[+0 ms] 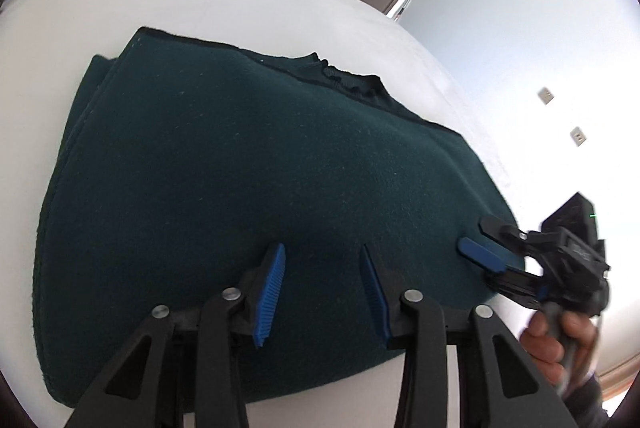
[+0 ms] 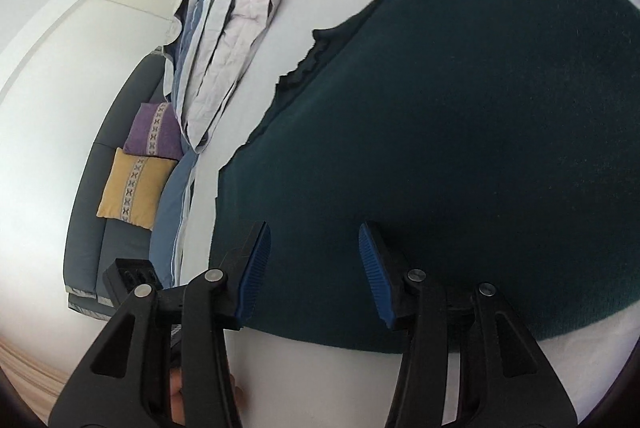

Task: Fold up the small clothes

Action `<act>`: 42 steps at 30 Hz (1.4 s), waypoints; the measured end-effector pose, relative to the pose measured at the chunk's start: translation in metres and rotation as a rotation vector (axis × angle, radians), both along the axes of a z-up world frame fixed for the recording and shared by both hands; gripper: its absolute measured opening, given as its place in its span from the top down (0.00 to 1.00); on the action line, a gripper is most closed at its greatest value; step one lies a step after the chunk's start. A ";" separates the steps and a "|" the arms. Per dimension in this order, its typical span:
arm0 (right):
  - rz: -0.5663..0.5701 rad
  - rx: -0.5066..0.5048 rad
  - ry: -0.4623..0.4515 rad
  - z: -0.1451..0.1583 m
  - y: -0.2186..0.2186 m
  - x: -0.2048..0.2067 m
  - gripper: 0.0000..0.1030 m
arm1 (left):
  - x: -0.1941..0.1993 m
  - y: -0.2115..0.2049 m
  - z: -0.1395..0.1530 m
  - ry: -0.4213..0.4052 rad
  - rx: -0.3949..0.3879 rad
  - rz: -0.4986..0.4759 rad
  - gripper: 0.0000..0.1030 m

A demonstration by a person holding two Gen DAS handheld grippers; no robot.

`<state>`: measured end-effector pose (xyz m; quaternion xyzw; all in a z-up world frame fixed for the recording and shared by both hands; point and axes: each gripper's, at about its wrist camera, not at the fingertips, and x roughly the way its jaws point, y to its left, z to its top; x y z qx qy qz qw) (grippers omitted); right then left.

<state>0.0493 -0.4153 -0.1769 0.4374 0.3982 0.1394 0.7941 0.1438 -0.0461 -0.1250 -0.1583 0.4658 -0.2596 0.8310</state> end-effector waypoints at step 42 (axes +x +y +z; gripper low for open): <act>-0.142 -0.160 0.065 0.009 -0.127 0.048 0.43 | 0.052 -0.081 0.005 -0.009 0.005 -0.089 0.43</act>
